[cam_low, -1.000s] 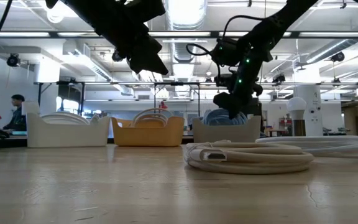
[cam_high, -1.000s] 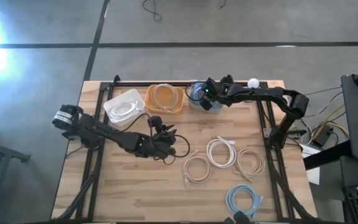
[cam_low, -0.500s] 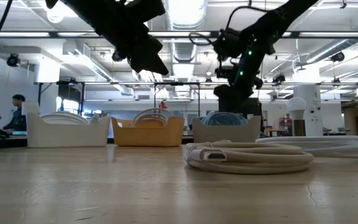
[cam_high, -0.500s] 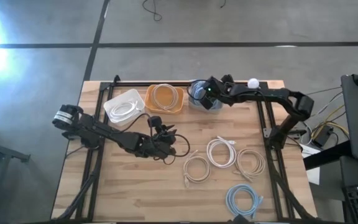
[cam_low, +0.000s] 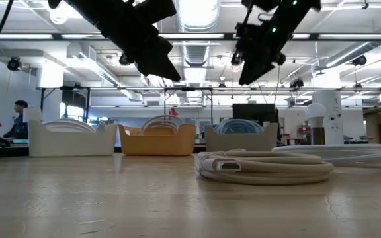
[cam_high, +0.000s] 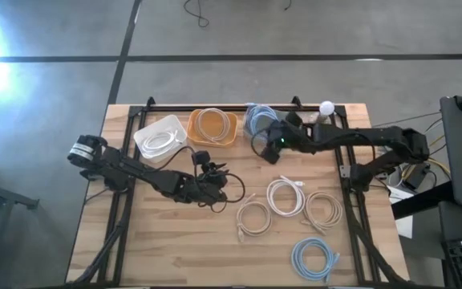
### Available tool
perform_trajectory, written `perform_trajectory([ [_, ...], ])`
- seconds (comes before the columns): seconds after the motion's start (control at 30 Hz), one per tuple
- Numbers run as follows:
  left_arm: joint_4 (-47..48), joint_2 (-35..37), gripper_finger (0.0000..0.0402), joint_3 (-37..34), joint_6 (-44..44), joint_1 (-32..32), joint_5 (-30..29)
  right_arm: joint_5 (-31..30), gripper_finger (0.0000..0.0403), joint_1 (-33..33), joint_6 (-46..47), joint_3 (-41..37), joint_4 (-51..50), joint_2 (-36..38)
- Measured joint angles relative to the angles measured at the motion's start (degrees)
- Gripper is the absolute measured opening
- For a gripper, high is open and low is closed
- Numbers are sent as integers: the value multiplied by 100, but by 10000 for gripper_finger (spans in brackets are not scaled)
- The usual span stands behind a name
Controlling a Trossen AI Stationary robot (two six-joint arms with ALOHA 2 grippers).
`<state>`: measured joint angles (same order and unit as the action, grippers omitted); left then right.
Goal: Pick & Place USB Port
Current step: Put the blue display cable into the gray bin
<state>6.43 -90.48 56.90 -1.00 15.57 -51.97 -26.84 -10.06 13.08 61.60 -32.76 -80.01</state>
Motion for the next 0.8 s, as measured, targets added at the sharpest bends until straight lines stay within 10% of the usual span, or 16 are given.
perform_trajectory([
  [0.33,69,-2,122,0,-13,-2,379,741,164,1574,1186,0,-1005,103],
  [0.8,263,-2,122,-2,-250,-2,481,3591,164,4147,4050,-11,-1615,-751],
])
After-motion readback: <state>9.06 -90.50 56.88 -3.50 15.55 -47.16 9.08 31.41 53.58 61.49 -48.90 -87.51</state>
